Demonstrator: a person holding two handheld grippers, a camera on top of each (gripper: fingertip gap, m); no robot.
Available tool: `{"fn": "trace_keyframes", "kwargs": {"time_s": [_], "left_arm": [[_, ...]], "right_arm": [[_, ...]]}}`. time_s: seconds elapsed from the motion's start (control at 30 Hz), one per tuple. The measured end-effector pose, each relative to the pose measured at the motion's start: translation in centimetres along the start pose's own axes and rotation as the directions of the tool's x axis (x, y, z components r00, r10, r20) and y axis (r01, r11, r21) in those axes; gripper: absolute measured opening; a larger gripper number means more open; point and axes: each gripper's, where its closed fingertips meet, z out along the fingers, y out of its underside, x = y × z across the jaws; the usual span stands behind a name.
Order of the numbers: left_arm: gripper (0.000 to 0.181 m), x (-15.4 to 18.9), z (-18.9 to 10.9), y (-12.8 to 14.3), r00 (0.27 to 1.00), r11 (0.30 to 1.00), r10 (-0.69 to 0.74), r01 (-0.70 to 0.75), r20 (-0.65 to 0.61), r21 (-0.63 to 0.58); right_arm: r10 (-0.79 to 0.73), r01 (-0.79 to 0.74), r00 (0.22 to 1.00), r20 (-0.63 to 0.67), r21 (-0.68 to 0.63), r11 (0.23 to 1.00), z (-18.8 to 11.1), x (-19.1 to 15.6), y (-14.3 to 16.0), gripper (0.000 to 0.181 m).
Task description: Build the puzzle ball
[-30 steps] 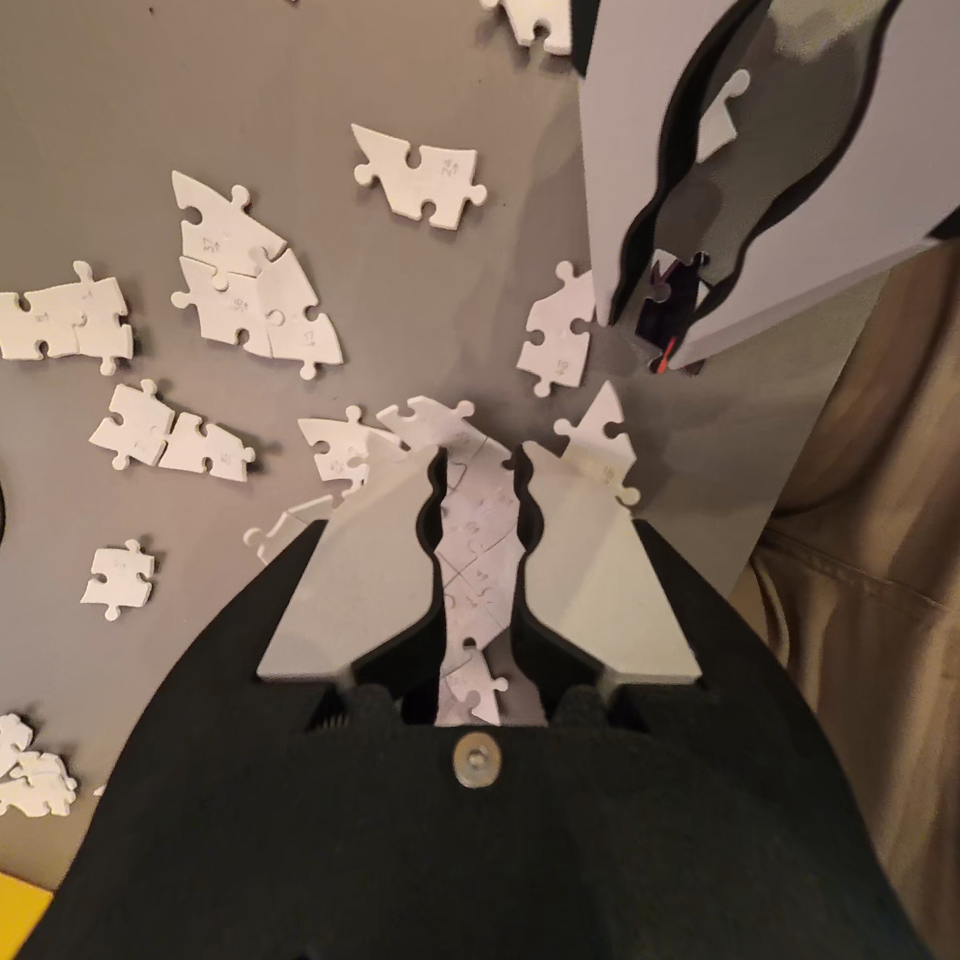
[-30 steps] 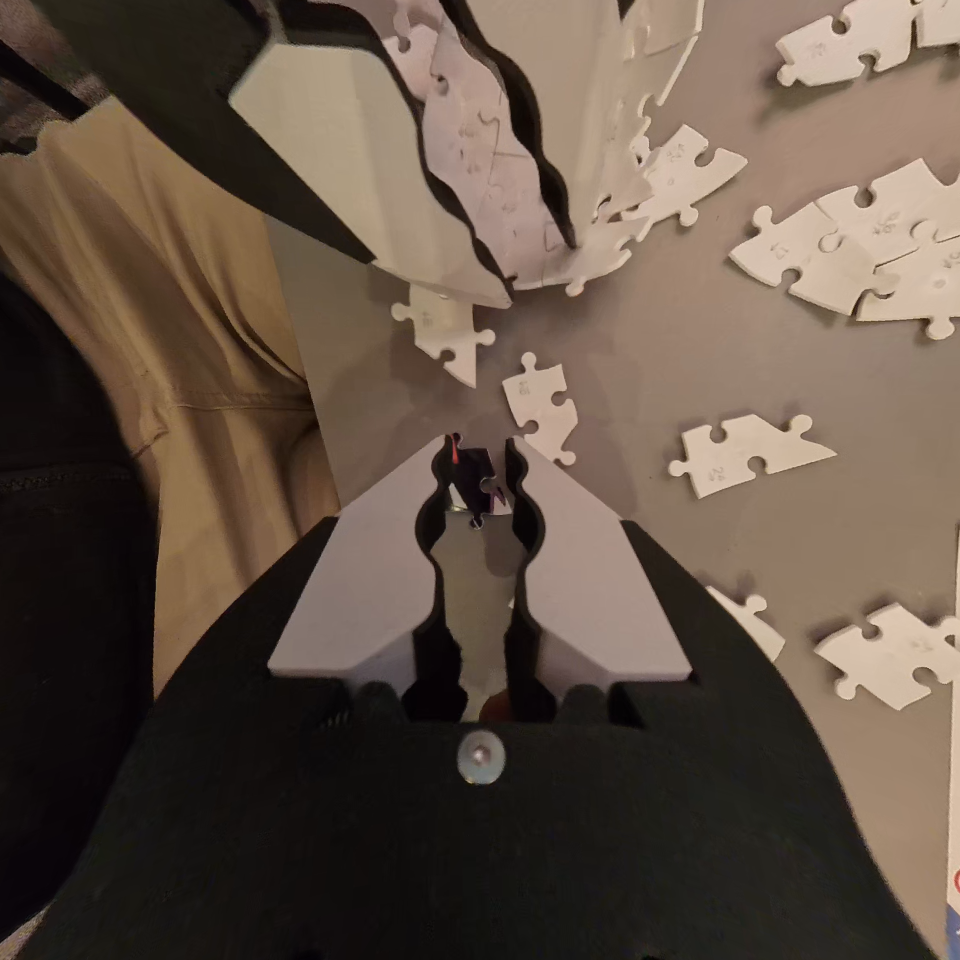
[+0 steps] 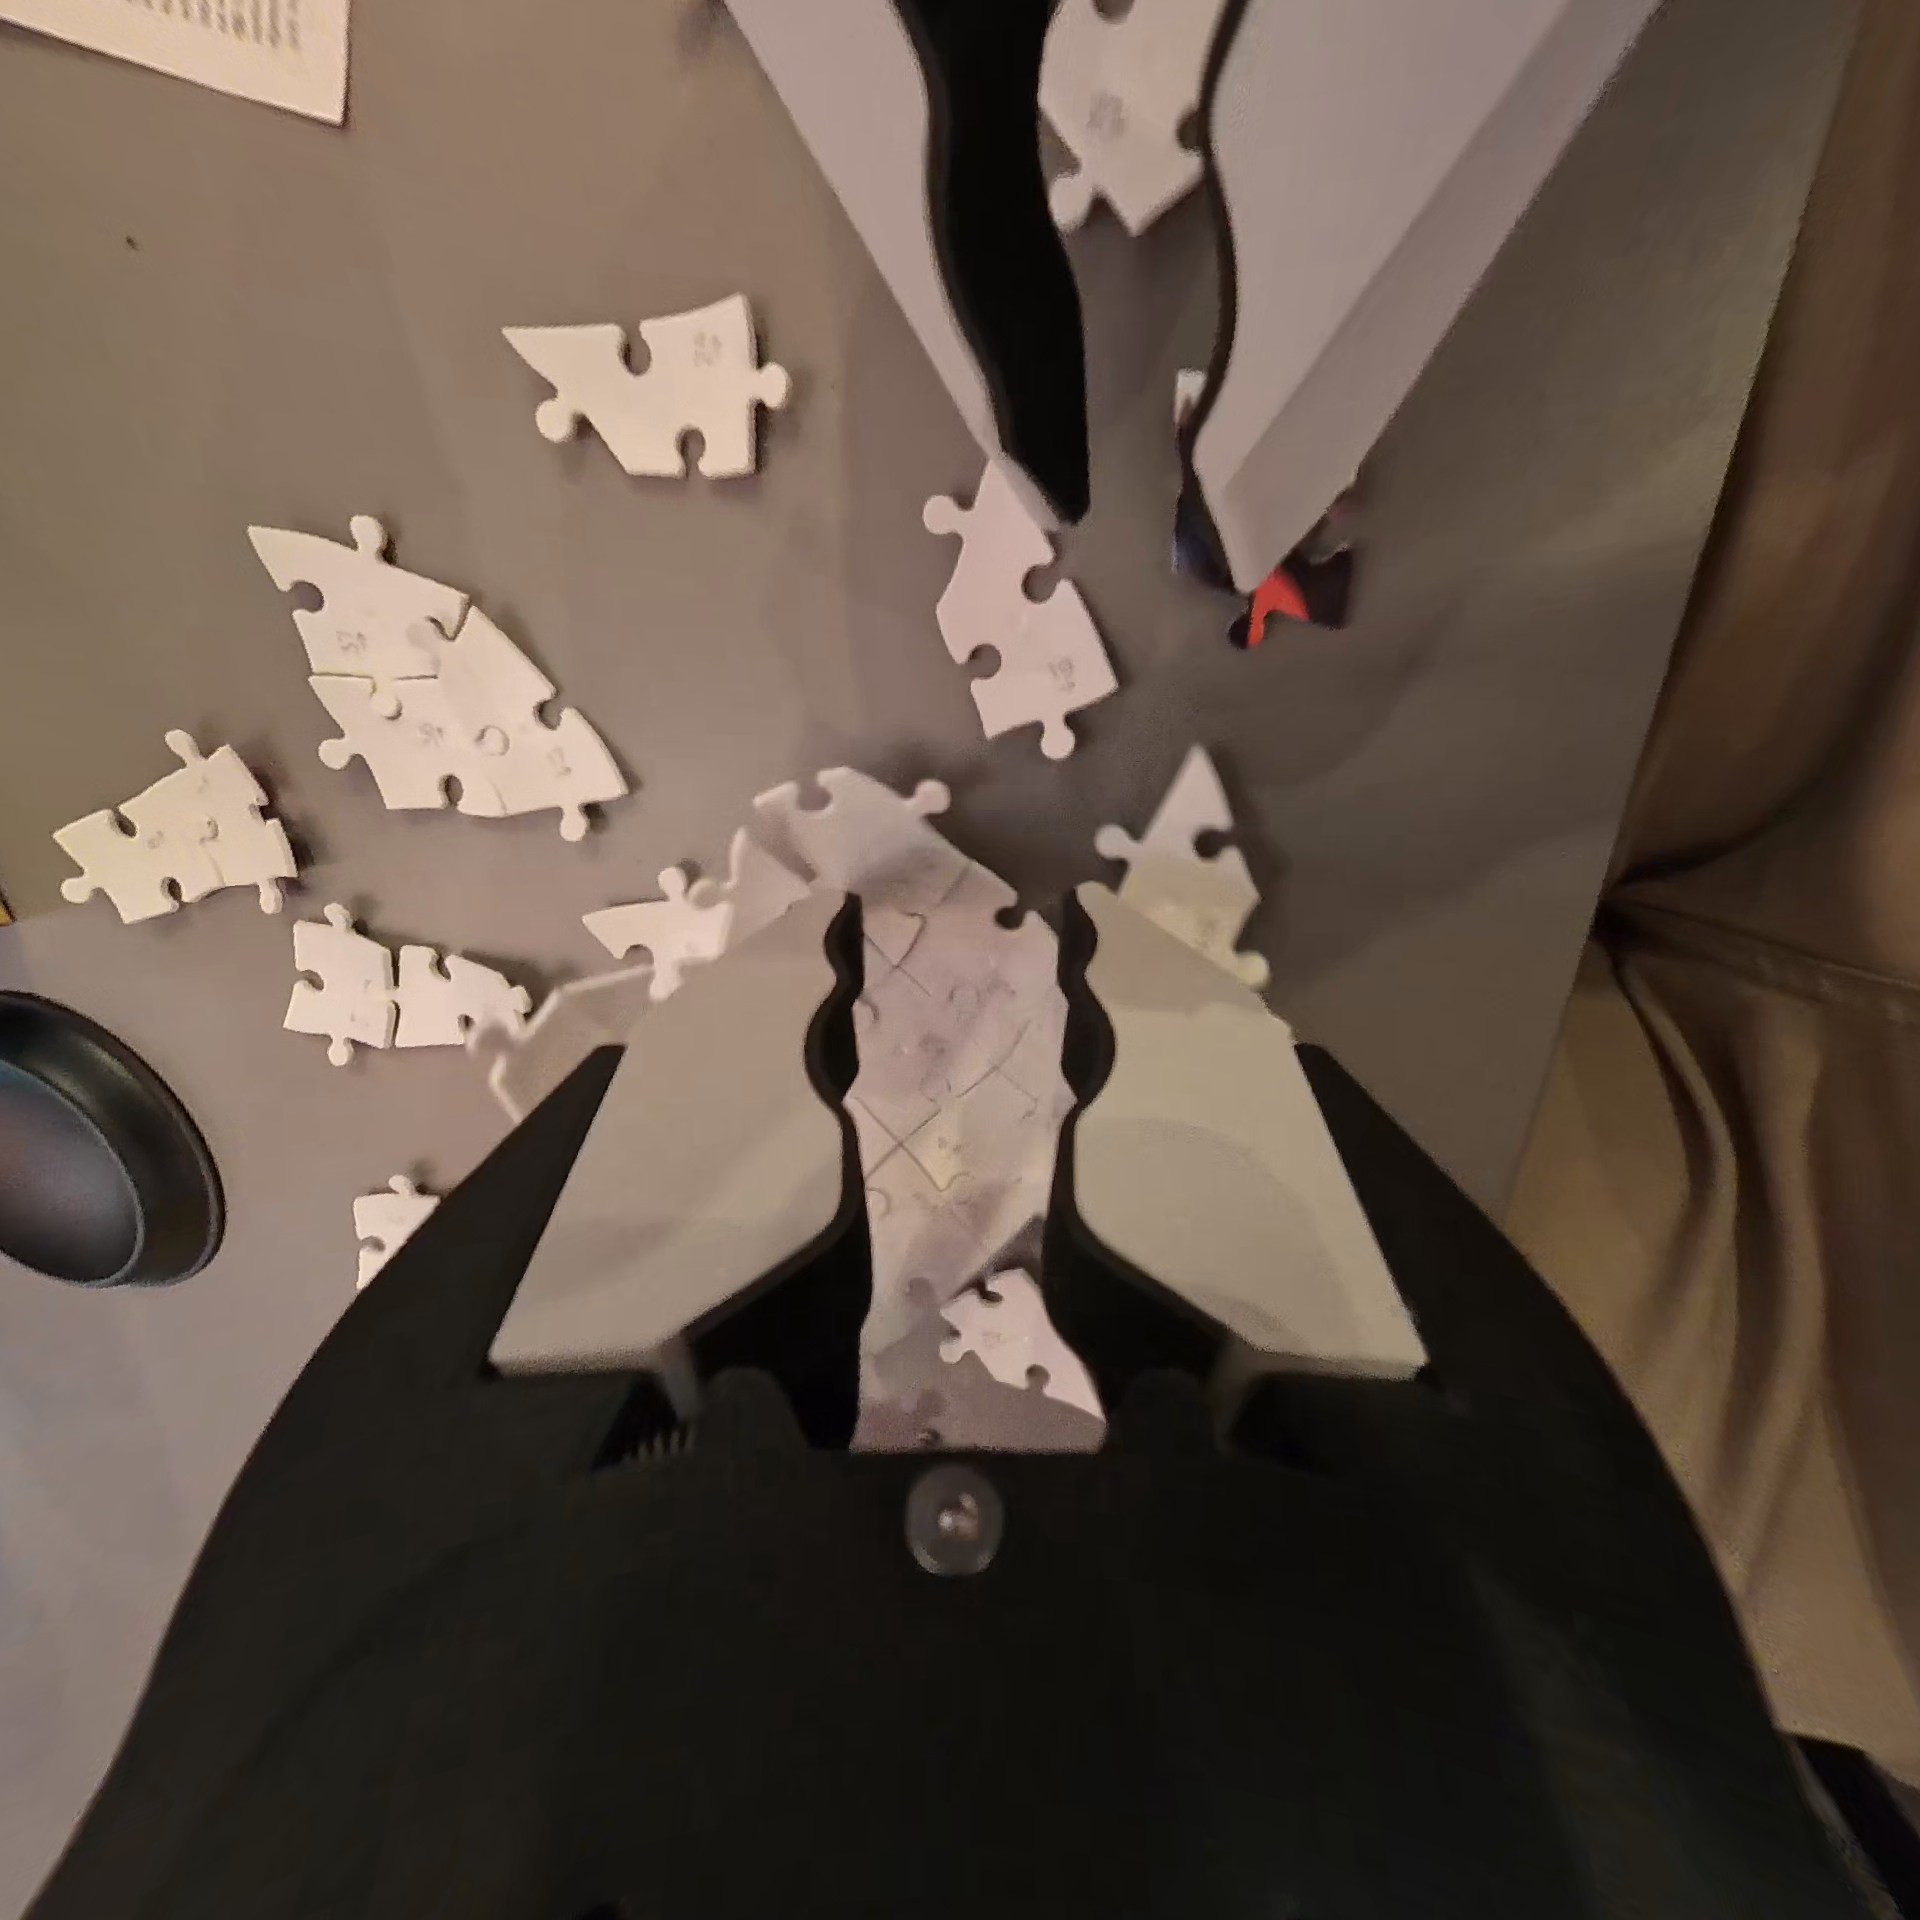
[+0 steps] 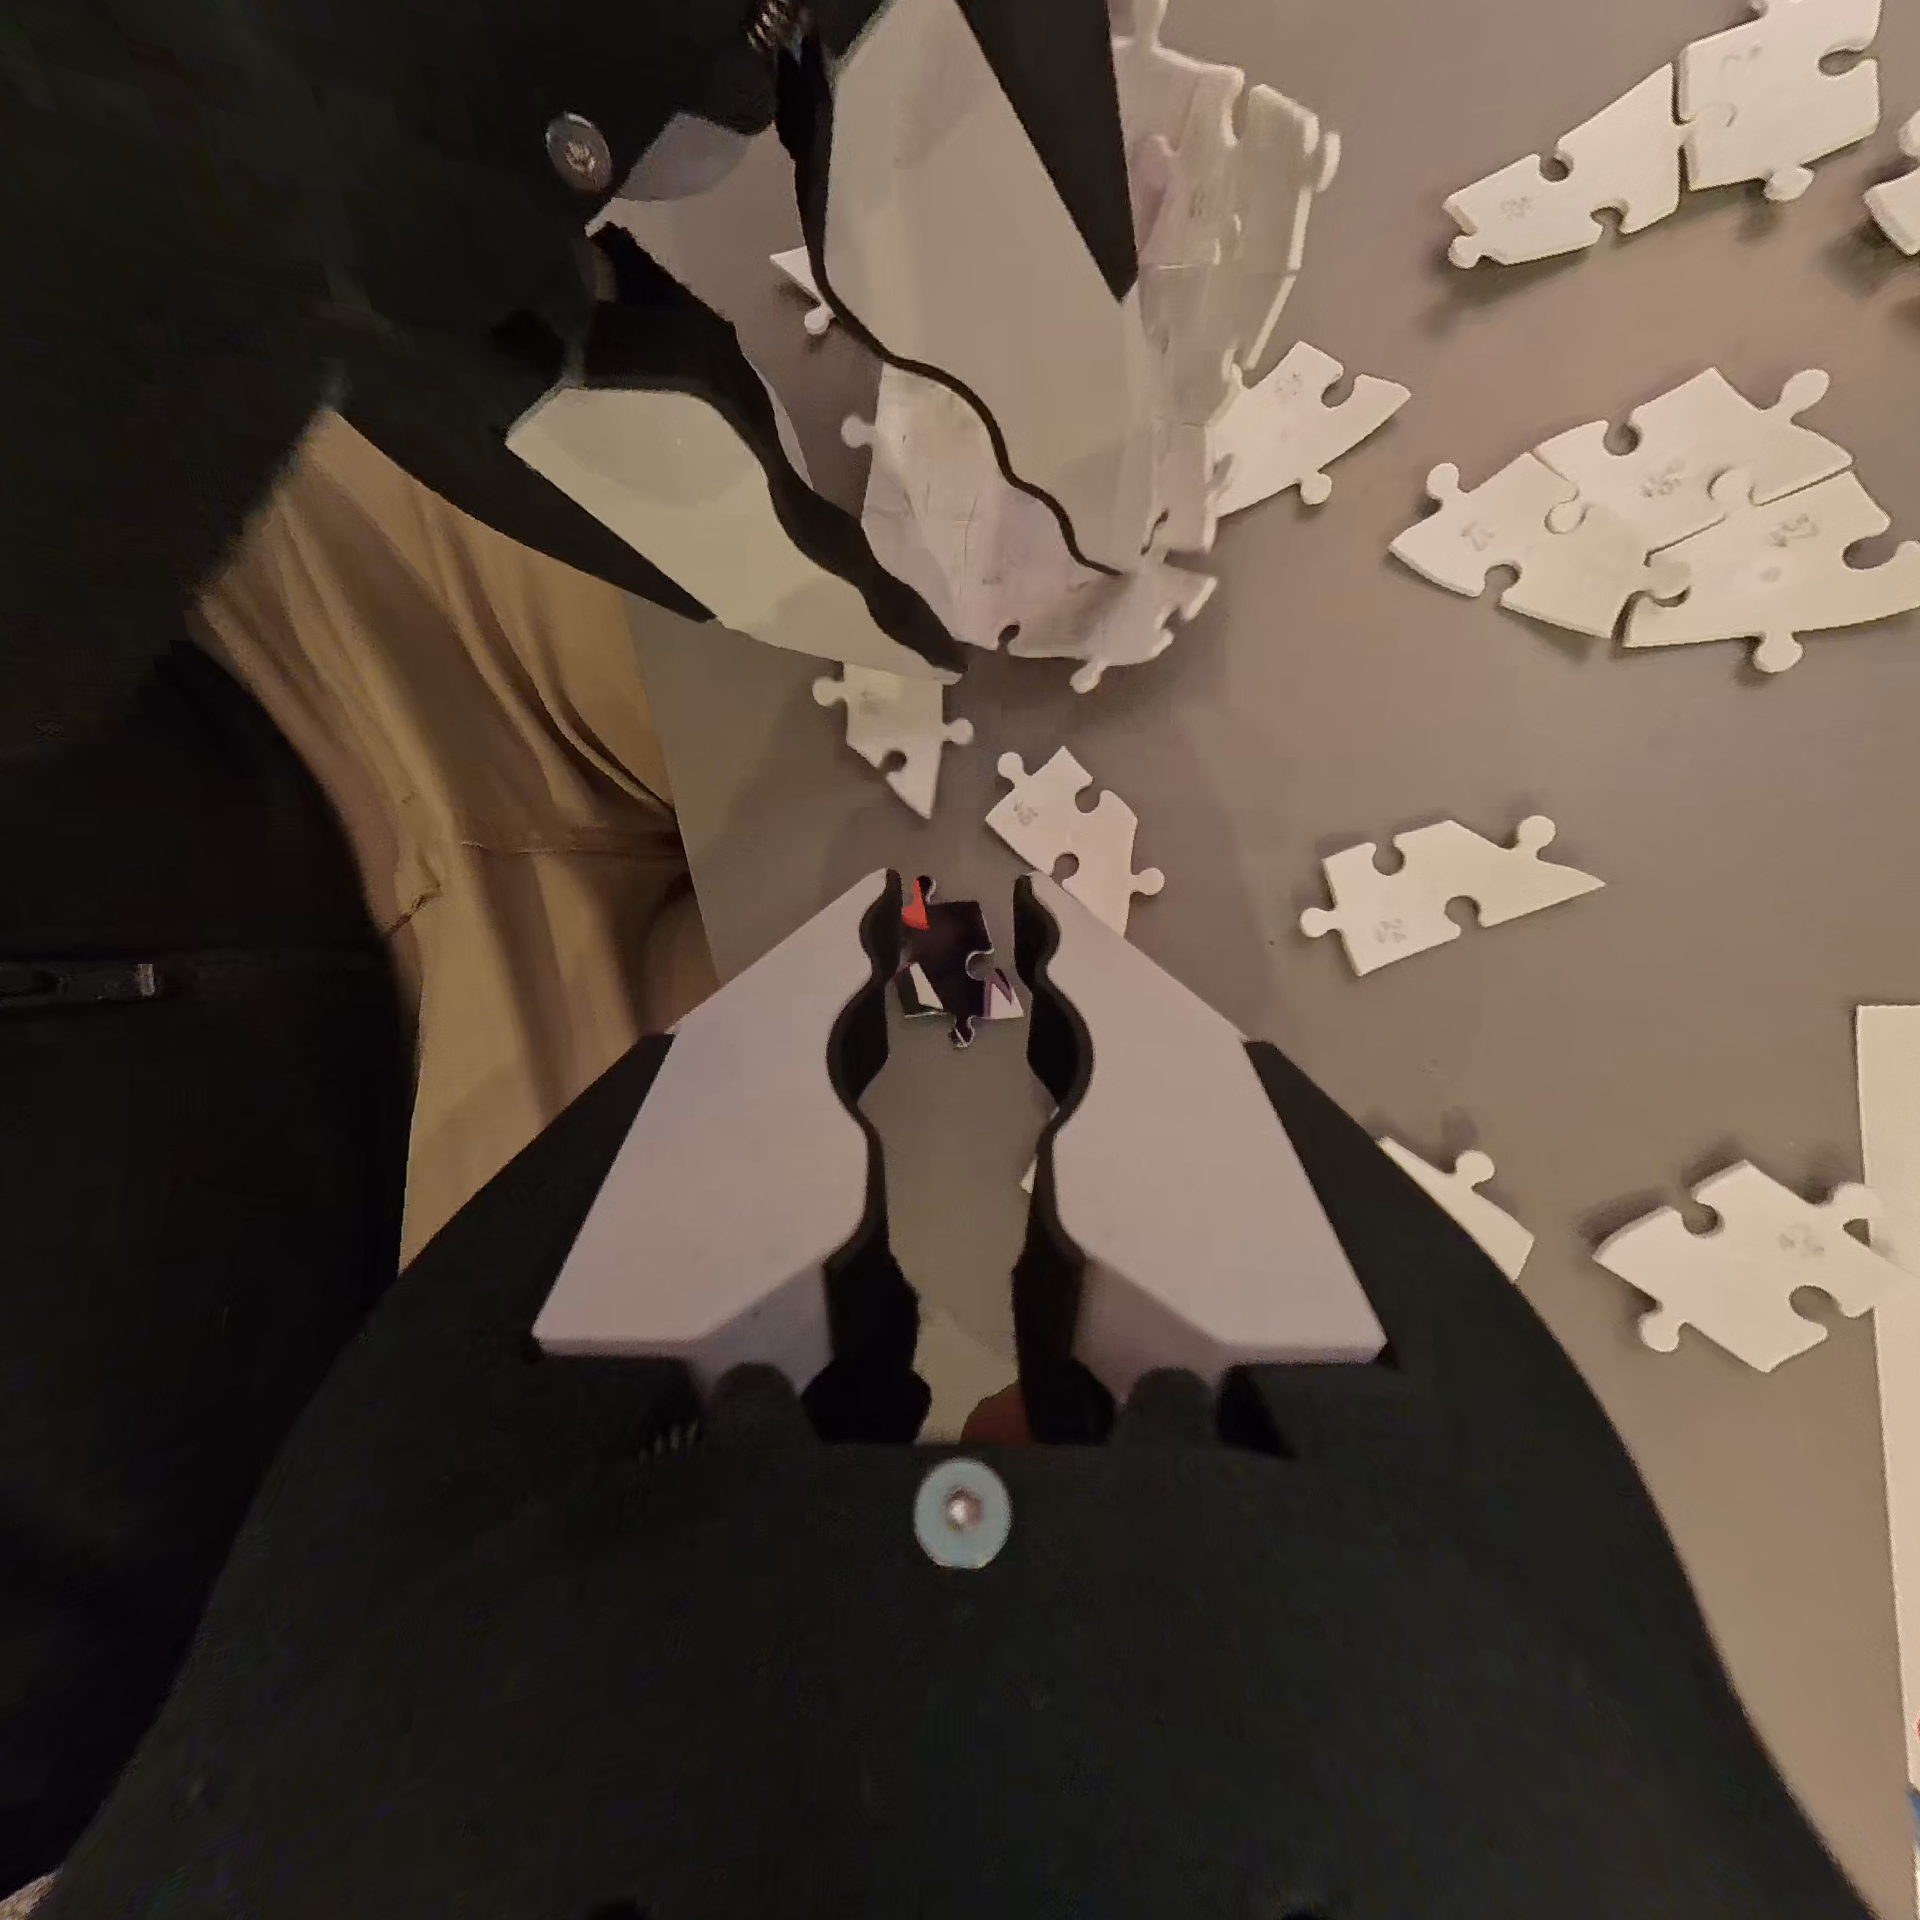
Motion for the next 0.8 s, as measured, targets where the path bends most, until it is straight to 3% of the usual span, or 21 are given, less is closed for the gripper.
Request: {"fn": "trace_keyframes", "kwargs": {"time_s": [0.03, 0.27, 0.57, 0.67, 0.8], "left_arm": [[0.036, 0.0, 0.1, 0.2, 1.000, 1.000, 0.008, -0.008, 0.005, -0.013], [0.036, -0.6, 0.0, 0.6, 0.999, 1.000, -0.003, 0.005, 0.043, -0.029], [0.037, -2.5, -3.5, 1.1, 0.994, 0.991, -0.100, 0.095, 0.039, 0.097], [0.040, -1.9, -4.4, 1.6, 0.996, 0.989, -0.085, 0.086, -0.009, 0.124], [0.043, -0.4, -3.4, 2.3, 0.998, 0.996, -0.050, 0.053, -0.043, 0.072]], "right_arm": [[0.000, 0.000, 1.000, -0.001, -0.003, 1.000, 0.0, 0.0, 0.1, 0.020], [-0.008, 0.008, 1.000, 0.000, -0.005, 1.000, -0.1, -0.1, 0.1, 0.020], [-0.009, 0.009, 1.000, -0.001, 0.005, 1.000, -0.4, 0.0, 0.0, 0.020], [-0.010, 0.010, 1.000, 0.001, 0.006, 1.000, -0.4, -0.1, -0.1, 0.020], [-0.011, 0.011, 1.000, 0.002, 0.004, 1.000, -0.2, -0.1, -0.1, 0.020]]}}
